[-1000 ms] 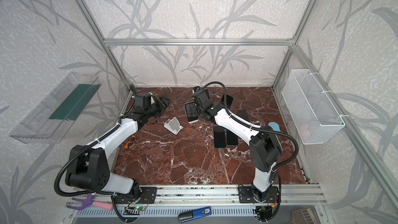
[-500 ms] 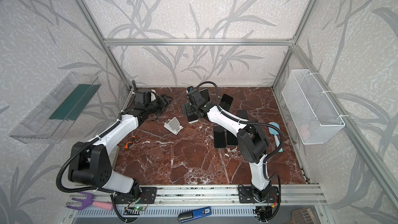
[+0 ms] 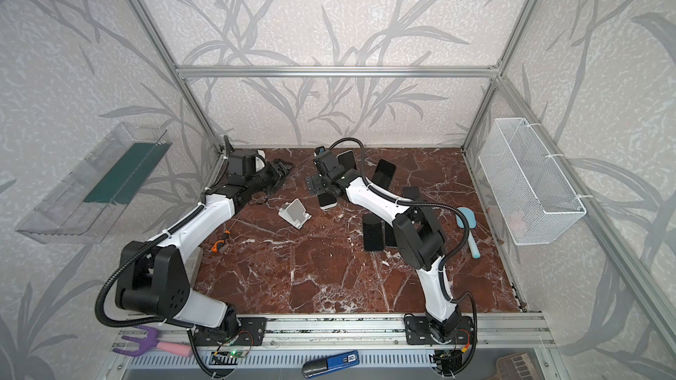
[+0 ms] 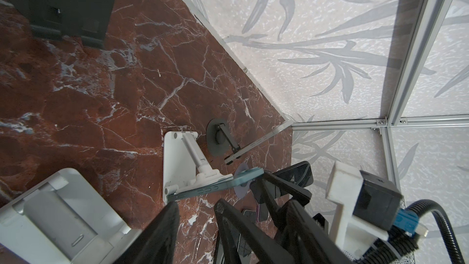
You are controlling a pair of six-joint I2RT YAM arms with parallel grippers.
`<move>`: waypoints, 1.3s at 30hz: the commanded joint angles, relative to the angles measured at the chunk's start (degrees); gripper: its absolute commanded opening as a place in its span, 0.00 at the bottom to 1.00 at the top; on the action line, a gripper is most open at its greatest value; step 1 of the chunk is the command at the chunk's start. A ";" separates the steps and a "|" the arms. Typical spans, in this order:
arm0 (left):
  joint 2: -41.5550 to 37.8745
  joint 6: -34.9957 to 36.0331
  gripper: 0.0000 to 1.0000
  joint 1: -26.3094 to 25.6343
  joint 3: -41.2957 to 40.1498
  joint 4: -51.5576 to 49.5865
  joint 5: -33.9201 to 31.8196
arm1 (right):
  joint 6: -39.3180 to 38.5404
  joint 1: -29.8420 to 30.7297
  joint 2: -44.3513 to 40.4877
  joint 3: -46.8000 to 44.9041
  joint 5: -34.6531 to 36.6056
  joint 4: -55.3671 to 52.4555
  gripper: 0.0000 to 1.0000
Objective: Remove the phone from the phone stand
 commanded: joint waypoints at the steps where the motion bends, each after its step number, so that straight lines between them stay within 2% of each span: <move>1: -1.61 0.08 0.68 0.28 -0.47 1.45 0.48 | -2.16 -0.59 1.91 2.50 0.84 -1.34 0.99; 11: -1.99 -0.15 0.68 1.55 -0.56 1.83 0.95 | -1.11 -2.52 6.92 7.86 -3.35 -2.94 0.99; 20: -1.40 -0.62 0.68 2.61 -0.91 2.75 1.51 | 0.81 -2.45 7.98 5.28 -5.70 2.57 0.87; 29: -1.39 -0.49 0.68 2.71 -1.00 3.01 1.47 | 0.67 -2.26 4.41 -0.56 -3.19 7.44 0.74; 39: -2.61 -0.35 0.68 2.71 -1.33 3.85 1.68 | 0.44 -1.70 -2.64 -3.66 -3.87 10.64 0.70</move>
